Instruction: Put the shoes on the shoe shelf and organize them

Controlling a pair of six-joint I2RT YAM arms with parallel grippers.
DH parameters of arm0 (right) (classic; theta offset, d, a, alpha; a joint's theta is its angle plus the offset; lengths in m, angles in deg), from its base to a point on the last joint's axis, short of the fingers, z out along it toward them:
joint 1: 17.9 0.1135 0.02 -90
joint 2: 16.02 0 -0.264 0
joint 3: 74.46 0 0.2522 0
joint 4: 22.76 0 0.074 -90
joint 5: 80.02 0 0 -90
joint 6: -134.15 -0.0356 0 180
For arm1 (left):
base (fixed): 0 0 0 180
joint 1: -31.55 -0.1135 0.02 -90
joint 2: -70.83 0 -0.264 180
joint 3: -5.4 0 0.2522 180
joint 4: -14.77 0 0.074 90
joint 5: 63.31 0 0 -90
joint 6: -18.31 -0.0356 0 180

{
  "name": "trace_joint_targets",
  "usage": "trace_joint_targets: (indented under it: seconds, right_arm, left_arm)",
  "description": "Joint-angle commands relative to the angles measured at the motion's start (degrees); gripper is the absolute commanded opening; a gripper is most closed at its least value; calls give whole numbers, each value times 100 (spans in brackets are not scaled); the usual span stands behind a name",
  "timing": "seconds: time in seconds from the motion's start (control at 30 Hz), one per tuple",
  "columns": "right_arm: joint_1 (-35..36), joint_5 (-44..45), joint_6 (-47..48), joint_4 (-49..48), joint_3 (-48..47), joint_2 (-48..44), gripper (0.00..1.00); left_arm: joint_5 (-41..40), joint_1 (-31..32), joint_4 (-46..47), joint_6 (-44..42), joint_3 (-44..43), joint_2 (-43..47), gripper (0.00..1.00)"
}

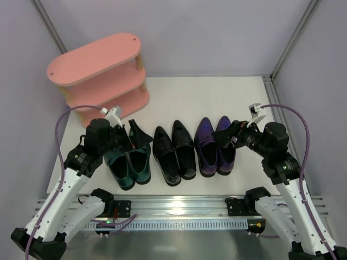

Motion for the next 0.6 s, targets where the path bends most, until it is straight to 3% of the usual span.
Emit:
trace_joint_targets:
  seconds: [0.0,0.13,0.2,0.27,0.3,0.33,0.37,0.43,0.57]
  right_arm:
    - [28,33,112,100,-175,-127,98]
    - [37,-134,138,38,-35,-223,97]
    - [37,-222,121,3,18,-302,97]
    - [37,-275,77,-49,123,-355,98]
    - [29,-319,42,-102,194,-416,97]
    - [37,-319,24,-137,194,-443,97]
    - [37,-345,7,-155,247,-469,97]
    - [28,-345,-11,-147,282,-487,97]
    - [37,-301,6,-111,431,-505,97]
  left_arm:
    - [309,22,554,215,184,253,100]
    - [1599,14,1590,426,930,342,100]
    - [1559,14,1637,436,1045,229,100]
    - [887,22,1129,314,889,96,100]
    - [47,14,422,313,696,-35,100]
    - [38,14,23,295,564,-106,100]
    - [-780,31,-303,304,475,-167,99]
    - [-1461,101,-1075,435,343,-282,94]
    - [-2649,943,-1421,979,404,-229,92]
